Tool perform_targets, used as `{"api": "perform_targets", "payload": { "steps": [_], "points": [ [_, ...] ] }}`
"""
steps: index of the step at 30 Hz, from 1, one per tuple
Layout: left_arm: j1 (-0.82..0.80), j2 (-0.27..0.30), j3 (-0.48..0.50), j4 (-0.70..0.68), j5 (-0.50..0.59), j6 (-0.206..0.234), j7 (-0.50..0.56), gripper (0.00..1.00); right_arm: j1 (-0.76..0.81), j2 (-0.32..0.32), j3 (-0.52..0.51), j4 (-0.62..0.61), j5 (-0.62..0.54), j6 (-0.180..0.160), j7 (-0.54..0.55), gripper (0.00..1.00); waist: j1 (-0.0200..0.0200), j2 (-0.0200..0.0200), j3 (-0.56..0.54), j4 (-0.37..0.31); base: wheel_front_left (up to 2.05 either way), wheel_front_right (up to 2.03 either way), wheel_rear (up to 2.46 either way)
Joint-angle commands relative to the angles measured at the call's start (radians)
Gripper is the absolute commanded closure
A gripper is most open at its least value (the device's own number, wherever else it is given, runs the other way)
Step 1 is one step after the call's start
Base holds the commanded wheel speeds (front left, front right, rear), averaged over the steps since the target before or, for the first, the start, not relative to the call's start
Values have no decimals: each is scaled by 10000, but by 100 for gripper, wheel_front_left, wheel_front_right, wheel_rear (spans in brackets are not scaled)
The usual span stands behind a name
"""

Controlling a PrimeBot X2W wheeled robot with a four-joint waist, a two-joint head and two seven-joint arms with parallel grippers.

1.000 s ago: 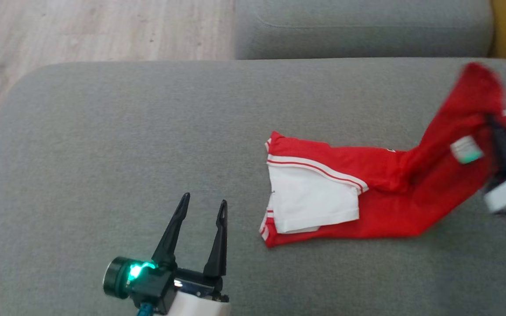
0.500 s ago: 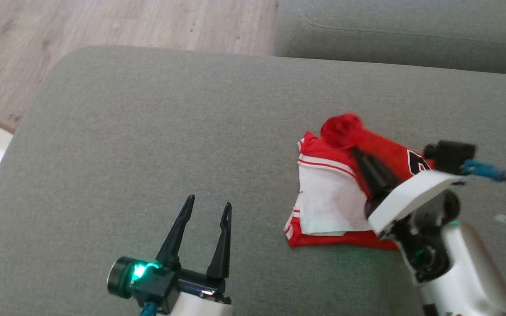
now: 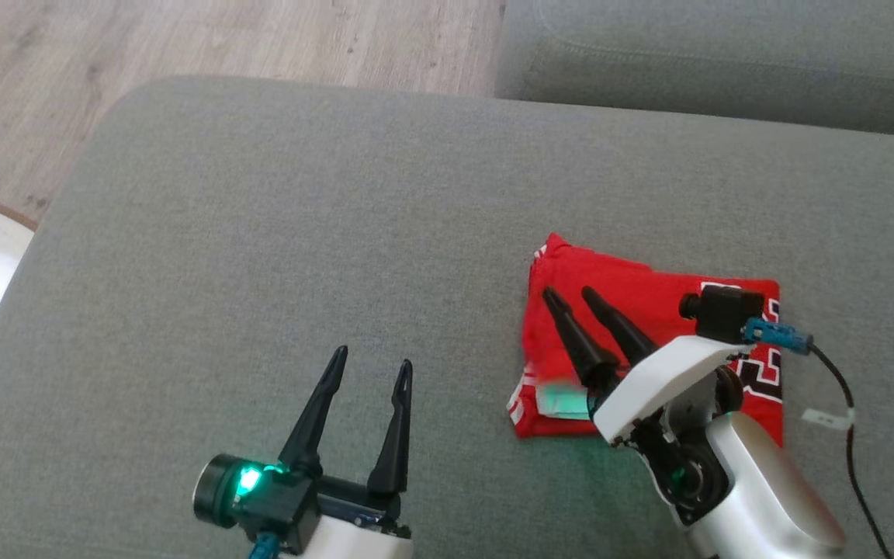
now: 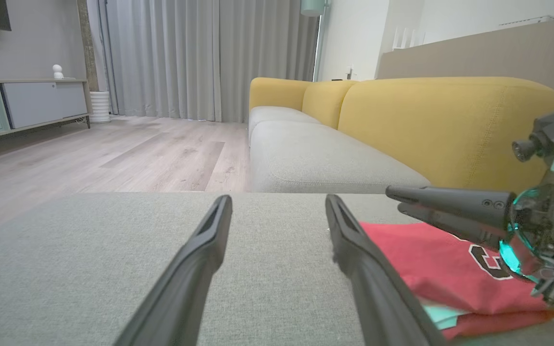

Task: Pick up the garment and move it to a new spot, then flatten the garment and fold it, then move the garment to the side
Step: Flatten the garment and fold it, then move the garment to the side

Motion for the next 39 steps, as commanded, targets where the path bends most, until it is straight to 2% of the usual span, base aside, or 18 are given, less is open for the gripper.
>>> {"api": "perform_targets", "payload": {
  "steps": [1,6,12,18,24,32,39],
  "points": [
    [-299,-109,397,-286,67,-29,-93,0,-524,131,192,-445,4,35,-333,0,0,0,-152,-67,0,0,0],
    [-145,-111,570,-255,81,-42,-93,0,-389,53,-240,-779,-598,35,-894,0,0,0,-546,-207,0,0,0],
    [290,-112,1052,-269,-298,-67,-93,0,451,-792,-1061,-1418,-1625,35,-2345,0,0,0,-1150,-523,0,0,0],
    [748,-113,1428,-189,-756,-3,-93,0,1758,-1435,-1781,-1207,-2004,35,-3696,0,0,0,-1619,-886,0,0,0],
    [1345,-113,1876,-51,-527,104,-93,0,2985,-1823,-1791,-1035,-2994,35,-4148,0,0,0,-1902,-1240,0,0,0],
    [1989,-113,2339,-279,-127,37,-93,0,4192,-1352,-2458,-1961,-4375,35,-4165,0,0,0,-2003,-1357,0,0,0],
    [2038,-114,2471,-304,-77,-49,-93,0,4499,-903,-2823,-2134,-4783,35,-4166,0,0,0,-2008,-1368,0,0,0]
  ]
}}
